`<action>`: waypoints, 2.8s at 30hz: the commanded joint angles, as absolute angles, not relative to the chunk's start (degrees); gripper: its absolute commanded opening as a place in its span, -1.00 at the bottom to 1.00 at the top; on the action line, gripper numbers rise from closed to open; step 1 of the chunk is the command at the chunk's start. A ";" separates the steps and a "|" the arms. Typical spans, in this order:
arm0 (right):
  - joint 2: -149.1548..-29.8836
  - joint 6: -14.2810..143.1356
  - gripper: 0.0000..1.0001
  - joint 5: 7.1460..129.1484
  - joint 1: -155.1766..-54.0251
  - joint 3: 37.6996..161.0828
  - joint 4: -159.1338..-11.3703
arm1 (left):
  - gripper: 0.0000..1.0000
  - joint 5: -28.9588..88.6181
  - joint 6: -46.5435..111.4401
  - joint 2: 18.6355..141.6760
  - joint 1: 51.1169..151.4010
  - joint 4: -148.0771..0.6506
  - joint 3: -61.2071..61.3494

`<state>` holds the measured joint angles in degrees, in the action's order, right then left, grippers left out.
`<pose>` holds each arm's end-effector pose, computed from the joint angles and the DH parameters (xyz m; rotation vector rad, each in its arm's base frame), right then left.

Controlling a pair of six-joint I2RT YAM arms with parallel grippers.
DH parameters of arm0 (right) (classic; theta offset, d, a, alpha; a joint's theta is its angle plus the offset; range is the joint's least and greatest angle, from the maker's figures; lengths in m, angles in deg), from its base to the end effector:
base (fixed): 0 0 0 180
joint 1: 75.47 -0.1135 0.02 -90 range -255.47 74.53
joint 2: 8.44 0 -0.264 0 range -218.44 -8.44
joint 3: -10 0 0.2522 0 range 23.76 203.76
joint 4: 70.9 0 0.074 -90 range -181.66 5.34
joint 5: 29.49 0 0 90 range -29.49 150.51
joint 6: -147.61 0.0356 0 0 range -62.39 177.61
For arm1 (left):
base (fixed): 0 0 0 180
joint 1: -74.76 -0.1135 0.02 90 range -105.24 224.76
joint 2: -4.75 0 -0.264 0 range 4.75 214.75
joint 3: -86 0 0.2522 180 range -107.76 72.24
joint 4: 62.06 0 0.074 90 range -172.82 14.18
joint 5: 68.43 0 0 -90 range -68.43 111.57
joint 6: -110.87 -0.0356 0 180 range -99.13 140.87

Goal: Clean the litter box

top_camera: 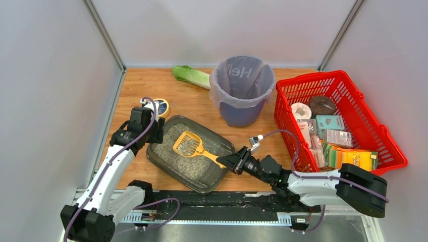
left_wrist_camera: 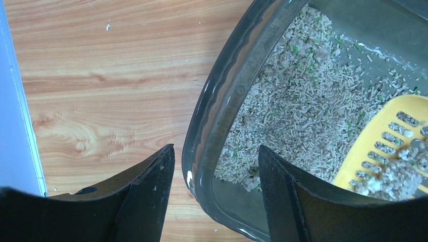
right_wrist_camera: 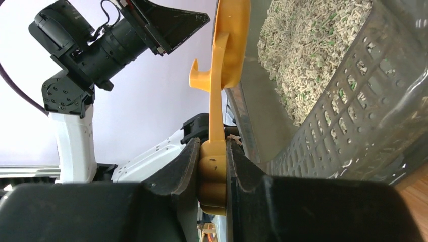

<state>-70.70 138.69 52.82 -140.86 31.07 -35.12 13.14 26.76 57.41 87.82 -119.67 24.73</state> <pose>0.0858 0.1759 0.1708 0.3978 1.9829 1.7193 0.1774 -0.0358 0.2787 0.0845 2.4124 0.0269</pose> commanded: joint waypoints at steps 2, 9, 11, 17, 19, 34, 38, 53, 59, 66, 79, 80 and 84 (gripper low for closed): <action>-73.04 137.68 -1.00 57.69 -140.25 34.74 -30.68 | 0.40 13.83 26.76 57.04 88.03 -117.92 24.69; -72.69 136.97 -1.00 57.35 -139.90 34.50 -32.54 | 0.40 14.01 26.76 57.48 88.03 -118.00 24.52; -69.79 140.14 -1.00 49.89 -139.63 30.80 -28.96 | 0.40 14.10 26.76 57.48 88.03 -118.18 24.34; -64.79 138.17 -1.00 50.96 -138.76 33.63 -39.76 | 0.40 14.27 26.67 58.10 88.03 -118.18 24.08; -63.72 137.25 -1.00 49.42 -139.02 32.36 -36.59 | 0.40 14.27 26.76 57.84 88.03 -118.18 24.34; -68.28 137.53 -1.00 56.53 -138.23 33.76 -35.15 | 0.40 14.19 26.76 57.48 88.03 -118.18 24.51; -63.03 139.85 -1.00 49.90 -137.26 31.69 -40.91 | 0.40 14.36 26.76 57.31 88.03 -118.27 24.25; -64.51 142.51 -1.00 50.85 -135.07 29.75 -39.06 | 0.40 14.19 26.76 57.22 88.03 -118.27 24.25; -63.99 144.19 -1.00 52.26 -134.62 29.04 -40.03 | 0.40 14.19 26.67 56.78 88.03 -118.00 24.34; -60.03 141.64 -1.00 52.25 -134.36 28.78 -42.15 | 0.40 14.19 26.76 56.52 88.03 -118.09 24.51; -56.61 138.21 -1.00 55.05 -133.40 33.24 -48.87 | 0.40 14.10 26.84 55.99 88.03 -117.92 24.52; -56.08 138.03 -1.00 55.75 -133.22 34.47 -50.28 | 0.40 14.10 26.67 56.08 88.03 -118.00 24.43; -53.09 138.29 -1.00 57.95 -130.24 36.58 -54.41 | 0.40 14.18 26.76 55.73 88.03 -118.09 24.60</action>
<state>-56.16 138.60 59.10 -133.38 32.71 -52.56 13.95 26.76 56.95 87.84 -119.65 24.73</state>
